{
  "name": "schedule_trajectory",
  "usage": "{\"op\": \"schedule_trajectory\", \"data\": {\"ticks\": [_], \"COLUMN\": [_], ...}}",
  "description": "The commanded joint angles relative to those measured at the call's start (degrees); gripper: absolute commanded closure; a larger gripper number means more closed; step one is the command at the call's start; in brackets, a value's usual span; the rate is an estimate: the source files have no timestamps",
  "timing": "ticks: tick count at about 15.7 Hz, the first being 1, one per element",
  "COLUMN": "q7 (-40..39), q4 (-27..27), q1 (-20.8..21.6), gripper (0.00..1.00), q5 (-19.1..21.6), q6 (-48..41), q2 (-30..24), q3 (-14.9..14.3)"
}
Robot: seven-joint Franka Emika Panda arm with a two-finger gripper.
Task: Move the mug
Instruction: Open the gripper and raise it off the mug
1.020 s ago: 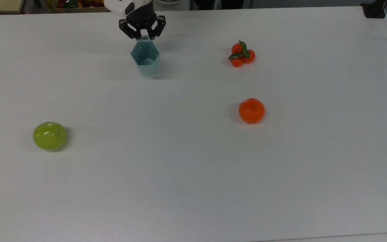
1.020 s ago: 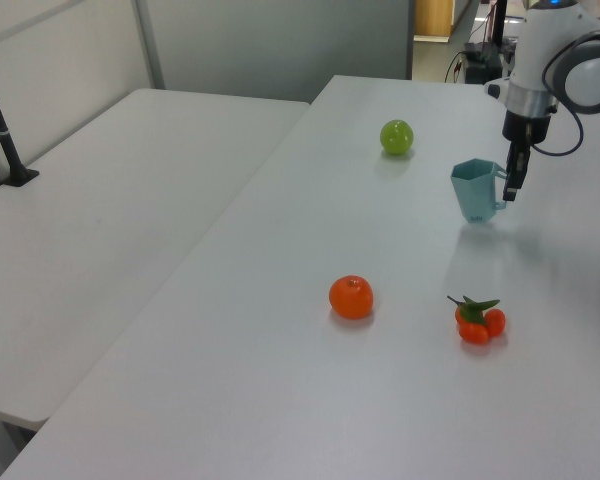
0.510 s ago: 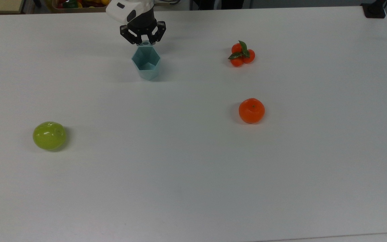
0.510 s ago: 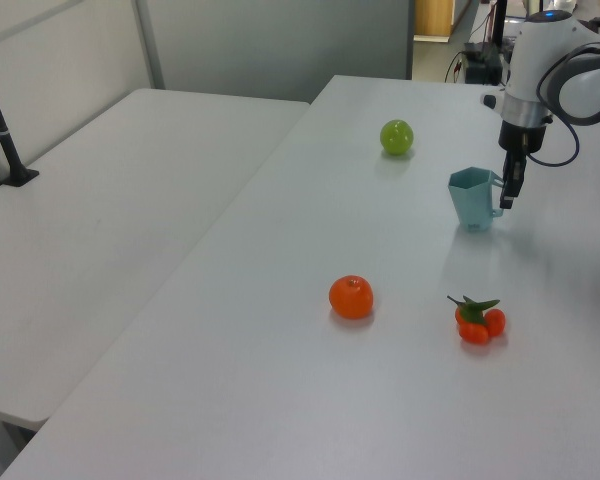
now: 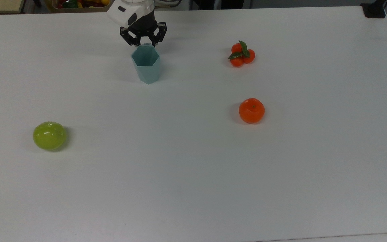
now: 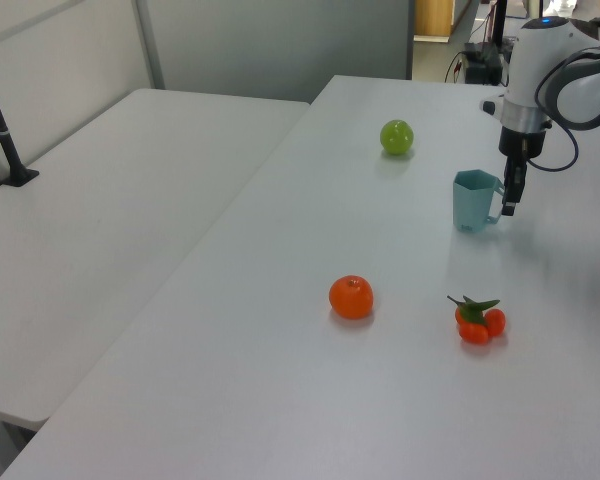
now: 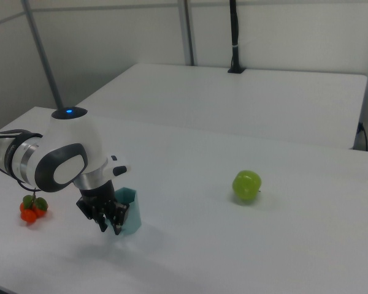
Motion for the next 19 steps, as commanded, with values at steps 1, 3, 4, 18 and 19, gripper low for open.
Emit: {"op": "schedule_trajectory", "data": {"ticks": [1, 3, 4, 18, 19], "q7": [-0.73, -0.03, 0.67, 17.36, 19.03], "q4": [-0.21, 0.23, 1.19, 39.85, 41.52], "q1": [-0.28, -0.28, -0.19, 0.69, 0.69], "gripper": [0.2, 0.0, 0.0, 0.0, 0.0], "q5": [0.83, 0.92, 0.92, 2.06, 2.93], "q6": [-1.76, -2.64, -3.77, -42.52, -44.89], "q2": [-1.23, -1.49, -1.75, -1.49, -1.49], "q3": [-0.08, 0.01, -0.08, 4.22, 5.18]}}
